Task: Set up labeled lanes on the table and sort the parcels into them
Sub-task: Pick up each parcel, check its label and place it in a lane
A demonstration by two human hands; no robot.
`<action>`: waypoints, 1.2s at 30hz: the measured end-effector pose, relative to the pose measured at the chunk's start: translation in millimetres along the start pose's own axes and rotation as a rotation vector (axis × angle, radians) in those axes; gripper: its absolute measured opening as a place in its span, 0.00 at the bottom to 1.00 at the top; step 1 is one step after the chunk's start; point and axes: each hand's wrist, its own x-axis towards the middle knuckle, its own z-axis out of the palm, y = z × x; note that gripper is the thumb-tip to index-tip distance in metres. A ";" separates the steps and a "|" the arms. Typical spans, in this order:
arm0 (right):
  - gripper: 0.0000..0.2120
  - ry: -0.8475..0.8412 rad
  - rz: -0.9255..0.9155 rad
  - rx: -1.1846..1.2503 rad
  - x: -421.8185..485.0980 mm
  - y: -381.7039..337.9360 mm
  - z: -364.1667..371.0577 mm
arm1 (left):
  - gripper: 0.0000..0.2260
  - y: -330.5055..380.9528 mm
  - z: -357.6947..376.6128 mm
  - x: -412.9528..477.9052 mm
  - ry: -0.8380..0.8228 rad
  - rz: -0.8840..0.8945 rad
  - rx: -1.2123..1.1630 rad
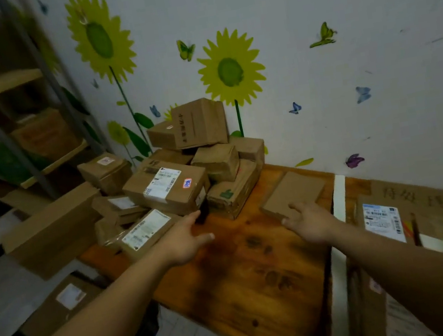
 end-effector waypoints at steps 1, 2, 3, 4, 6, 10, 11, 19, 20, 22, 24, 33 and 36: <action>0.32 0.008 0.028 0.017 5.6 1.1 2.8 | 0.33 -0.4 -3.6 12.6 -0.034 0.013 -0.006; 0.31 0.014 0.055 0.036 9.6 2.4 4.2 | 0.33 0.1 -5.2 26.4 -0.067 0.027 -0.007; 0.31 0.021 0.082 0.057 15.5 5.2 5.6 | 0.33 1.4 -5.0 41.1 -0.099 0.040 -0.005; 0.30 0.024 0.111 0.079 20.5 7.9 6.2 | 0.32 3.6 -3.4 55.7 -0.142 0.045 -0.001; 0.29 0.014 0.171 0.136 34.5 17.1 9.6 | 0.31 12.5 3.7 82.3 -0.221 0.057 -0.005; 0.29 0.003 0.258 0.224 71.2 38.3 16.6 | 0.31 31.8 30.1 137.7 -0.321 0.045 -0.028; 0.28 0.008 0.277 0.248 82.1 44.0 18.4 | 0.31 36.4 38.3 152.4 -0.327 0.037 -0.025; 0.34 0.001 0.437 0.404 134.9 70.7 49.0 | 0.27 66.2 105.2 245.3 -0.388 0.050 0.040; 0.35 -0.006 0.464 0.421 138.6 71.7 51.3 | 0.26 67.5 111.1 253.9 -0.401 0.048 0.031; 0.35 -0.003 0.490 0.464 144.9 75.9 56.7 | 0.25 66.5 122.3 268.4 -0.414 0.022 0.006; 0.34 0.008 0.494 0.491 146.8 77.2 58.6 | 0.26 64.7 131.0 277.1 -0.449 -0.025 -0.023; 0.31 0.177 0.421 0.441 138.8 51.9 41.1 | 0.24 65.4 120.7 272.9 -0.369 0.047 -0.017; 0.32 0.209 0.435 0.446 128.3 38.1 29.4 | 0.25 70.0 101.4 265.4 -0.310 0.109 -0.077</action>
